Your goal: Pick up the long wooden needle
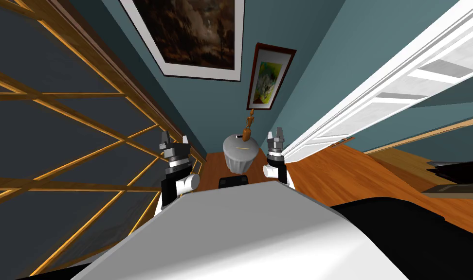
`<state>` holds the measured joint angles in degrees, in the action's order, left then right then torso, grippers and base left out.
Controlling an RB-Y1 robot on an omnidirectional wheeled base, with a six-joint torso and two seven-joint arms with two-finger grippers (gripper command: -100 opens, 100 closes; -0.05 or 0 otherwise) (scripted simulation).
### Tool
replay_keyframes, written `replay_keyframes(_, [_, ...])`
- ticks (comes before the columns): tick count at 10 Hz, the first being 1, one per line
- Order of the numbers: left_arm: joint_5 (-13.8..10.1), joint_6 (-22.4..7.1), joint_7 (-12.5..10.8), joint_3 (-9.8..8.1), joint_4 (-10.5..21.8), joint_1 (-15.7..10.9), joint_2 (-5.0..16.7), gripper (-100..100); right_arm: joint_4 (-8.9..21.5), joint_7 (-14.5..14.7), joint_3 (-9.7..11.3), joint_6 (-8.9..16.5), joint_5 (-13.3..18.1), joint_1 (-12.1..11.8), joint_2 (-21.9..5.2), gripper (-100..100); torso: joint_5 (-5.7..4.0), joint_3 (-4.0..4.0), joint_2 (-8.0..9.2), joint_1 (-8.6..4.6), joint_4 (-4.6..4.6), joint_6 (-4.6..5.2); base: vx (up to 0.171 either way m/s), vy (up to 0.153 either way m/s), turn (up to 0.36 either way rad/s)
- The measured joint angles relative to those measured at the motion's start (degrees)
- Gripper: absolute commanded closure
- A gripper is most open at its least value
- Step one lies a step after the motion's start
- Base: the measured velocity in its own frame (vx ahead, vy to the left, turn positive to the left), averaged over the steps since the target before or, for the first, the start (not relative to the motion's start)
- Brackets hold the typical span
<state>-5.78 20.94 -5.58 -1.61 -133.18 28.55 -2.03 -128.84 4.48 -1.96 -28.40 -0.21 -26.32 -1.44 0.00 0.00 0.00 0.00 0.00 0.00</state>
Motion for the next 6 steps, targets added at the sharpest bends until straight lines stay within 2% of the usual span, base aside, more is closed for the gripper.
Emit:
replay_keyframes(2, [0.0,0.0,0.0,0.0,0.0,-0.01,0.01,0,0.75,0.41,-0.18,-0.24,-0.35,-0.53,-2.23,-100,-0.06,0.09,0.16,-0.31,0.03,0.0,-0.059,-0.109,0.063])
replay_keyframes(4, [0.0,0.0,0.0,-0.01,0.0,-0.01,0.01,0,2.92,1.2,-0.57,-1.02,-0.93,-1.2,-5.11,-100,-0.14,0.2,0.36,-0.6,0.07,0.0,-0.106,-0.156,0.101])
replay_keyframes(5, [0.0,0.0,0.0,-0.01,0.0,-0.01,0.01,0,4.16,1.62,-0.83,-1.78,-1.37,-2.27,-6.78,-100,-0.15,0.24,0.41,-0.67,0.09,0.01,-0.11,-0.217,0.204])
replay_keyframes(6, [0.0,0.0,0.0,-0.02,0.0,-0.01,0.02,0,5.25,2.29,-0.92,-2.01,-1.68,-2.96,-8.29,-100,-0.19,0.25,0.43,-0.86,0.09,0.02,-0.086,-0.148,-0.007])
